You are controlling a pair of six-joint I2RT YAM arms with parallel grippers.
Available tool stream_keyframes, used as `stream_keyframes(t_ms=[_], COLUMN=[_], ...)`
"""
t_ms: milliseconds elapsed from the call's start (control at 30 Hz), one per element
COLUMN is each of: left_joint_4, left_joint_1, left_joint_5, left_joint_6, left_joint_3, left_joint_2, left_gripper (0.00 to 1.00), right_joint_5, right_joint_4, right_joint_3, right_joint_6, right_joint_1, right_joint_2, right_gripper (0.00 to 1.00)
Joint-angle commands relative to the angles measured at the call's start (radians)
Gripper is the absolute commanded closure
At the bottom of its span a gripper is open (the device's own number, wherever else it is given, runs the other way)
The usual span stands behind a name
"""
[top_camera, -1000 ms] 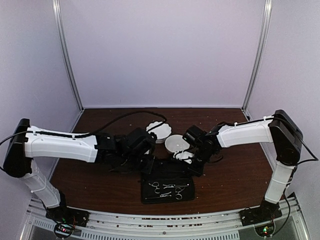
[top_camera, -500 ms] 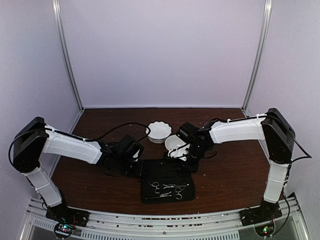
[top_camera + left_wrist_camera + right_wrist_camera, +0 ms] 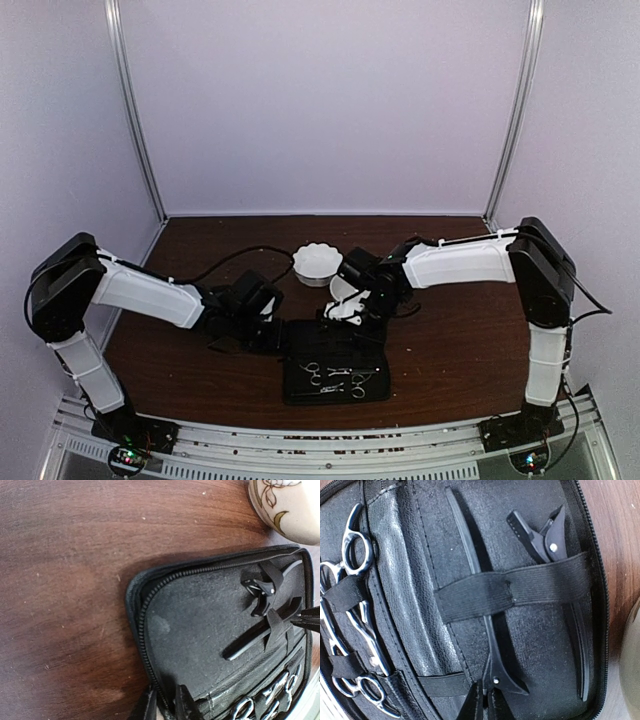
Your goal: Sort the hair-cutting tools
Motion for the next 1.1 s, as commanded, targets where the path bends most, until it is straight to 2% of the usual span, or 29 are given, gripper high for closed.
stream_keyframes(t_ms=[0,200,267,400,467,733,933,1067], left_joint_4=[0.129,0.112,0.077,0.002,-0.039,-0.19,-0.18,-0.211], left_joint_1=[-0.021,-0.021,-0.022,-0.019,-0.009,0.072,0.096,0.098], left_joint_5=[0.091,0.073,0.047,-0.039,-0.063,-0.051,0.064,0.055], left_joint_6=[0.013,0.03,0.054,0.097,0.123,0.182,0.23,0.216], left_joint_3=[-0.021,-0.019,-0.013,-0.003,0.022,0.179,0.238,0.273], left_joint_2=[0.028,0.006,-0.023,-0.112,-0.121,-0.003,0.072,0.125], left_gripper=[0.85,0.88,0.79,0.56,0.53,0.58,0.62,0.75], right_joint_5=[0.004,-0.039,-0.028,-0.04,-0.065,-0.108,-0.11,-0.099], right_joint_4=[-0.004,-0.024,-0.041,-0.055,-0.068,-0.125,-0.08,-0.053], right_joint_3=[0.018,0.002,0.0,-0.044,-0.05,-0.03,-0.115,-0.137], right_joint_6=[-0.002,-0.019,-0.02,-0.042,-0.055,-0.058,-0.045,-0.029], right_joint_1=[0.024,0.023,0.018,-0.011,-0.031,-0.134,-0.176,-0.183], right_joint_2=[0.035,0.014,-0.011,-0.136,-0.192,-0.296,-0.364,-0.375], right_gripper=[0.95,0.9,0.85,0.63,0.57,0.52,0.52,0.52])
